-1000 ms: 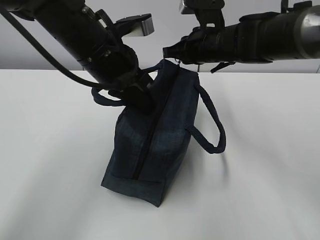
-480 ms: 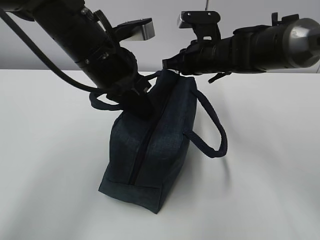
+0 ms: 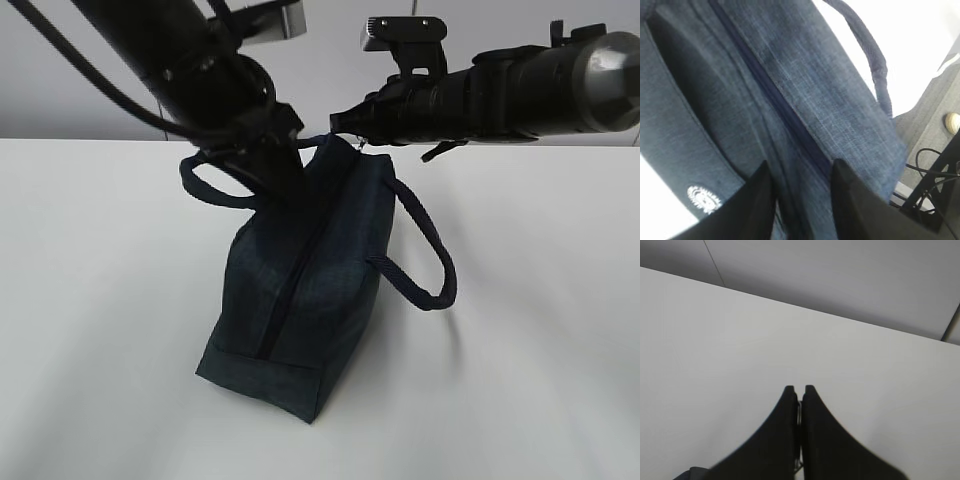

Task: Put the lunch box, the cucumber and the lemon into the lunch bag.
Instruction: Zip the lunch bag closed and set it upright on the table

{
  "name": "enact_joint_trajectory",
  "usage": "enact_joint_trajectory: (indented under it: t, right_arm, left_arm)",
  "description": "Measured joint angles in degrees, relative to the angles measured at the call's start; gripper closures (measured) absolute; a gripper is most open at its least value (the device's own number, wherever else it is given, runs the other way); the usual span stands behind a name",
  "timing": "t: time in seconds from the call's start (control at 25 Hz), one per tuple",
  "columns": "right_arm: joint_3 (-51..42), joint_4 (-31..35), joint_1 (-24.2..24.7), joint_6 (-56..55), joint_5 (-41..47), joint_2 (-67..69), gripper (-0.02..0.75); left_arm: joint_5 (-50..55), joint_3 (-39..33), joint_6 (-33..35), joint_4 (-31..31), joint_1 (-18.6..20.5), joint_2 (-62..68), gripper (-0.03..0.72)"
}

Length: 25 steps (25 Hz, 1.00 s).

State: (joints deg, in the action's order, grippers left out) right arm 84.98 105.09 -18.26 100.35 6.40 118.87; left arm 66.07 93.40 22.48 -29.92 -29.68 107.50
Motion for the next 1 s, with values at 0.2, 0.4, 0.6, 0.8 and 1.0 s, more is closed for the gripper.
enact_joint_trajectory:
  t: [0.2,0.4,0.6,0.8,1.0]
  right_arm:
    - [0.0,0.0,0.1,0.0,0.0,0.0,0.738]
    - [0.0,0.0,0.1,0.0,0.1,-0.1,0.738]
    - [0.0,0.0,0.1,0.0,0.5,-0.1,0.738]
    - [0.0,0.0,0.1,0.0,0.7,-0.1,0.738]
    - [0.0,0.0,0.1,0.0,0.9,-0.1,0.738]
  left_arm:
    - [3.8,9.5,-6.4,4.9,0.1,0.4,0.409]
    - [4.4,16.0,-10.5,7.6,0.2,3.8,0.407]
    - [4.8,18.3,-11.2,8.7,0.2,7.0,0.407]
    - [4.9,18.8,-11.2,9.4,0.2,10.0,0.407]
    - [4.9,20.6,-11.0,9.4,0.2,12.9,0.407]
